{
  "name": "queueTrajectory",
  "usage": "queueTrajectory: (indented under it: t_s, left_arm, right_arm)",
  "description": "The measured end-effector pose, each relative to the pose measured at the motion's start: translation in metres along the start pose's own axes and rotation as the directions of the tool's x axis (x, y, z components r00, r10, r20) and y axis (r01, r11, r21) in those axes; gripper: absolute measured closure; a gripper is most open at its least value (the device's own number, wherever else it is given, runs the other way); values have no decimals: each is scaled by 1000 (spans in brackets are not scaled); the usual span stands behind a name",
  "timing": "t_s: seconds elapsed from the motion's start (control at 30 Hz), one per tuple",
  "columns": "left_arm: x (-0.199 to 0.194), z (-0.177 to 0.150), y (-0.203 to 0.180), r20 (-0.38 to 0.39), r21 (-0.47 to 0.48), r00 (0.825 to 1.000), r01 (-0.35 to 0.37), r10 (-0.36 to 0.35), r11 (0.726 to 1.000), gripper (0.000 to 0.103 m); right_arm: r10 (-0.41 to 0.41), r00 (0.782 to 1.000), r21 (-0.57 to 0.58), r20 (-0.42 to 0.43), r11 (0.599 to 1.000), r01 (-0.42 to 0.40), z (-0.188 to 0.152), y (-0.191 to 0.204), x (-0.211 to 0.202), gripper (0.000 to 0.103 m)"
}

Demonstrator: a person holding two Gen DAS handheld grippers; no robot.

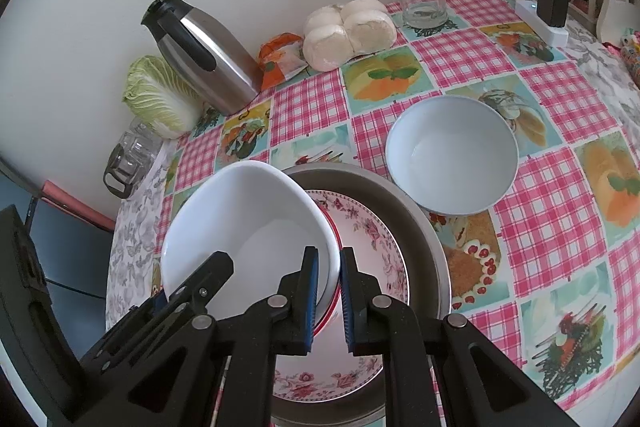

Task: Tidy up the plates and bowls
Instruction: 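Lower the square bowl with both grippers into the red-rim bowl in the basin, then open both grippers and release the square white bowl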

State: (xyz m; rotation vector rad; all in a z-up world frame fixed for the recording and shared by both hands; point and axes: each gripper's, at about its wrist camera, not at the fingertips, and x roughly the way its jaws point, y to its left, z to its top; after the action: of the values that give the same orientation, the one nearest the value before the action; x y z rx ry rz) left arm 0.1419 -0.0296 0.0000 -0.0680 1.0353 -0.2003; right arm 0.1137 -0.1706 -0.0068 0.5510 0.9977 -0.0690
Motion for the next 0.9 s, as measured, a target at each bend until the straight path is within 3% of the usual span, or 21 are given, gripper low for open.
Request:
queueTrajectory:
  t_s: [0.17, 0.53, 0.73, 0.9]
  left_arm:
    - [1, 0, 0, 2, 1, 1000, -5, 5, 1000, 70]
    - [-4, 1, 3, 18, -10, 1000, -8, 8, 1000, 68]
    - [-17, 3, 10, 49, -39, 999, -6, 8, 999, 49]
    - [-26, 4, 19, 71, -74, 997, -1, 6, 997, 47]
  right_arm:
    - [4, 1000, 0, 2, 1000, -4, 0, 0, 1, 89]
    - [8, 1000, 1, -3, 1000, -8, 1, 0, 2, 88]
    - [13, 1000, -22, 9, 1000, -13, 2, 4, -3, 85]
    - [6, 1000, -48, 29, 999, -5, 2, 6, -11, 85]
